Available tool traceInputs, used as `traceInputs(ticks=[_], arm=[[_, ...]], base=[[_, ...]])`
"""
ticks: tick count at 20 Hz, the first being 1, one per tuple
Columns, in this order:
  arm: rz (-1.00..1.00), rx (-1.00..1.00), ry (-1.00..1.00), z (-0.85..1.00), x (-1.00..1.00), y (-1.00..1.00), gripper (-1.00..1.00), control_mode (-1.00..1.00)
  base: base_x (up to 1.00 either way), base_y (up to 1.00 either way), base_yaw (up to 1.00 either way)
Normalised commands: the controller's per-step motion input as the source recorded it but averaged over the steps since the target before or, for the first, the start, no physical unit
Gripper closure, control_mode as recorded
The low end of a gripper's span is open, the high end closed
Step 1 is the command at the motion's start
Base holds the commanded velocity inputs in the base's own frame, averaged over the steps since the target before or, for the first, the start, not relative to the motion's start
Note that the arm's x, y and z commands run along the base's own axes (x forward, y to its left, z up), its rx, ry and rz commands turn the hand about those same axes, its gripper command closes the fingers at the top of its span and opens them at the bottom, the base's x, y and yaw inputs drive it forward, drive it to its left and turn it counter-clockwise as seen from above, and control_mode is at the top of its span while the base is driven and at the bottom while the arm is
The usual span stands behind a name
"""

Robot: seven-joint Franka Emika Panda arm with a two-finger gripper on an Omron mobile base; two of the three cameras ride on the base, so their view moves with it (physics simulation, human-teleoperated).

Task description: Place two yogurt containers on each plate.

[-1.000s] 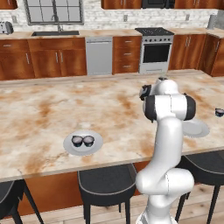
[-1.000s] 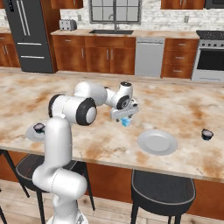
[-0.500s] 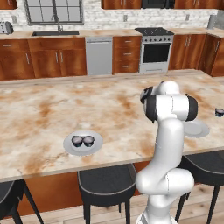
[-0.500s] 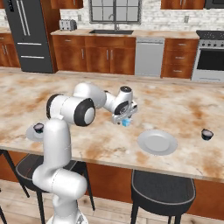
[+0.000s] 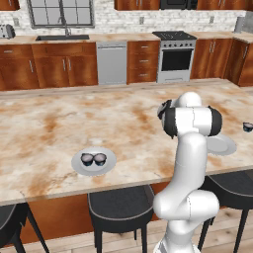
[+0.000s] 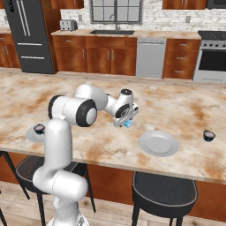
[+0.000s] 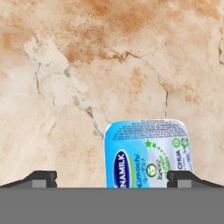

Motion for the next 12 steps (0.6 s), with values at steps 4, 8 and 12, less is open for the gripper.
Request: traceInputs(ticks=[4, 8, 12], arm=[[0.00, 0.00, 0.00, 0.09, 0.08, -0.01, -1.00, -1.00], [0.00, 0.00, 0.00, 0.09, 0.09, 0.00, -1.00, -1.00], [-0.01, 0.00, 0.05, -0.08, 0.38, 0.00, -1.00, -1.00]], base=[[0.00, 0.00, 0.00], [0.00, 0.00, 0.00], [0.00, 0.00, 0.00]])
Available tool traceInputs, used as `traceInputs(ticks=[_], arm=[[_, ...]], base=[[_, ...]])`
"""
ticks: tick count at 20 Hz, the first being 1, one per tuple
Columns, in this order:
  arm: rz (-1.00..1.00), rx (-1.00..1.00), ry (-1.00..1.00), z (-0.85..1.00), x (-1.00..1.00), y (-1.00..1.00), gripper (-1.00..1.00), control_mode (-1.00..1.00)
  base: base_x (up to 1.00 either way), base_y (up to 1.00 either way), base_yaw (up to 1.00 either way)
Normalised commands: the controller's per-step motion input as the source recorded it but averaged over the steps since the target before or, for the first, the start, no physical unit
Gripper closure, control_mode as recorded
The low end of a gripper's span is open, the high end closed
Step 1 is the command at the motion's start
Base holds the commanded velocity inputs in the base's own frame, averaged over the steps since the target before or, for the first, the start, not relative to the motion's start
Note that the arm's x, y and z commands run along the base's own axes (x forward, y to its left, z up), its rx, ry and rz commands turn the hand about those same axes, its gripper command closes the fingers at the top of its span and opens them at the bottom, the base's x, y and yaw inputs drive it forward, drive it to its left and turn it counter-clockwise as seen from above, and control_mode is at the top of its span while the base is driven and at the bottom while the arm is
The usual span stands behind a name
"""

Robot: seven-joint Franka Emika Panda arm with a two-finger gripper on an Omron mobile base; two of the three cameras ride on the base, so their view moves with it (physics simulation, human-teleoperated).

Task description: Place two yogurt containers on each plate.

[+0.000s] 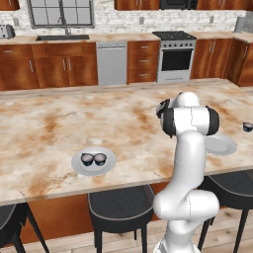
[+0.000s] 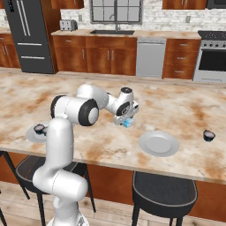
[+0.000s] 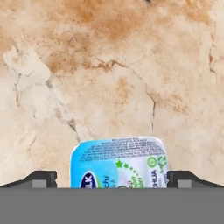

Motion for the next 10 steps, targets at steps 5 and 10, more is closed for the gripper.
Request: traceInputs(ticks=[5, 10], arm=[[0.00, 0.00, 0.07, -0.08, 0.02, -0.13, -1.00, -1.00], [0.00, 0.00, 0.10, -0.21, -0.12, -0.20, -1.00, -1.00]], base=[[0.00, 0.00, 0.00], [0.00, 0.00, 0.00]])
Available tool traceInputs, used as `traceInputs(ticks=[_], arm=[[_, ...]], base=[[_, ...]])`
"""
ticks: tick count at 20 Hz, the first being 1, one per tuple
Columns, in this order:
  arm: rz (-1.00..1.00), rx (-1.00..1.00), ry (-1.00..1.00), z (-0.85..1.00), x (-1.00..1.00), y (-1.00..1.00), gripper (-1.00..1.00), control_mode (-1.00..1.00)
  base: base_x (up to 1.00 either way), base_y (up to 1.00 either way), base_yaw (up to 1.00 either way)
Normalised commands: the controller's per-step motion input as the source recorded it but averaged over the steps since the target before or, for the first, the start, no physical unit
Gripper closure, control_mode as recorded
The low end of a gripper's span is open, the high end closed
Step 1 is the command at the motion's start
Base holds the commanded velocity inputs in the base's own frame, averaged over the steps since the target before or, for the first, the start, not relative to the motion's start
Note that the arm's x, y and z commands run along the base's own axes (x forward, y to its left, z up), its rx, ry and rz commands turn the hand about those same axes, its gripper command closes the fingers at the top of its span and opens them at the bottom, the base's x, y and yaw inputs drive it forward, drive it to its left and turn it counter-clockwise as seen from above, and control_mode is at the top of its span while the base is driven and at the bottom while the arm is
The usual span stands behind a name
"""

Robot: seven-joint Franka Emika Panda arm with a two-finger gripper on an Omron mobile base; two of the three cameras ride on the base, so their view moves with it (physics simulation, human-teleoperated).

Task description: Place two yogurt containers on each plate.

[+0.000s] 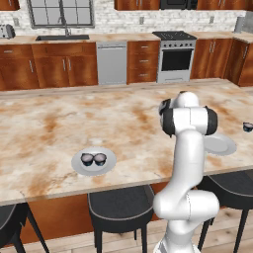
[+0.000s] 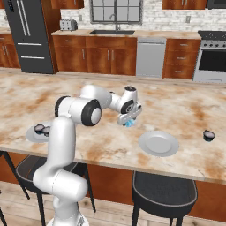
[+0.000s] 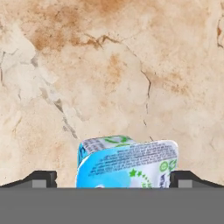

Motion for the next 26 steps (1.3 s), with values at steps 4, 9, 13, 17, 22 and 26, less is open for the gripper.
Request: traceInputs(ticks=[4, 9, 13, 17, 22, 26], arm=[[0.00, 0.00, 0.07, -0.25, -0.11, -0.04, -1.00, -1.00], [0.00, 0.00, 0.00, 0.00, -0.19, 0.00, 1.00, -1.00], [0.00, 0.00, 0.00, 0.00, -0.21, 0.00, 1.00, -1.00], [0.00, 0.00, -0.05, 0.06, -0.27, 0.00, 1.00, -1.00], [0.06, 0.00, -0.22, 0.68, -0.57, -0.02, 1.00, -1.00], [0.02, -0.08, -0.15, 0.55, -0.66, -0.58, 1.00, -1.00]], base=[[0.00, 0.00, 0.00], [0.00, 0.00, 0.00], [0.00, 0.00, 0.00], [0.00, 0.00, 0.00], [0.00, 0.00, 0.00], [0.00, 0.00, 0.00]])
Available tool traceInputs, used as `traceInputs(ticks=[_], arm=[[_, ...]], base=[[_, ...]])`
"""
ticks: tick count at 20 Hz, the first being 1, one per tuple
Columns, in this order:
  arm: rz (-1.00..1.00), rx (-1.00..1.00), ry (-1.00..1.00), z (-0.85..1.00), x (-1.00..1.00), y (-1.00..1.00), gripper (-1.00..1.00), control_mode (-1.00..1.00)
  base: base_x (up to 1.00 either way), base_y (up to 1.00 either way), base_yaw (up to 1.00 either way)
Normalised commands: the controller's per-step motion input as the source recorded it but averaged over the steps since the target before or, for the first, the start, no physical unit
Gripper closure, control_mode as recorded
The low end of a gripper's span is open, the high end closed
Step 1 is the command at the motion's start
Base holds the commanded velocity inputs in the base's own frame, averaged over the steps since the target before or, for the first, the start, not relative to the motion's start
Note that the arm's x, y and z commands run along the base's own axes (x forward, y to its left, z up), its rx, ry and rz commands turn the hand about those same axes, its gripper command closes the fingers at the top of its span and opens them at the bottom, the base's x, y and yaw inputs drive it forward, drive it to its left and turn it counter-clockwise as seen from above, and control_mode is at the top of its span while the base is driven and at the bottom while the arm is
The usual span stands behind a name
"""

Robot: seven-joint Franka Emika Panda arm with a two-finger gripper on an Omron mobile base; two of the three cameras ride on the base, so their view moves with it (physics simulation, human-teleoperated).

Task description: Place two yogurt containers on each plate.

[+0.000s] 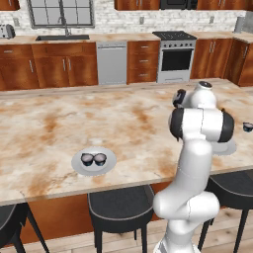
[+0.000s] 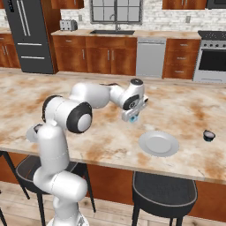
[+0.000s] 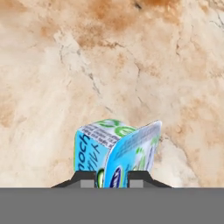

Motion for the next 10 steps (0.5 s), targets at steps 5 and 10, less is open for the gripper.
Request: traceInputs(ticks=[5, 10], arm=[[0.00, -0.18, 0.00, 0.20, -0.51, -0.70, 1.00, -1.00], [0.00, -0.09, 0.01, 0.00, -0.53, -0.56, 1.00, -1.00]], base=[[0.00, 0.00, 0.00], [0.00, 0.00, 0.00]])
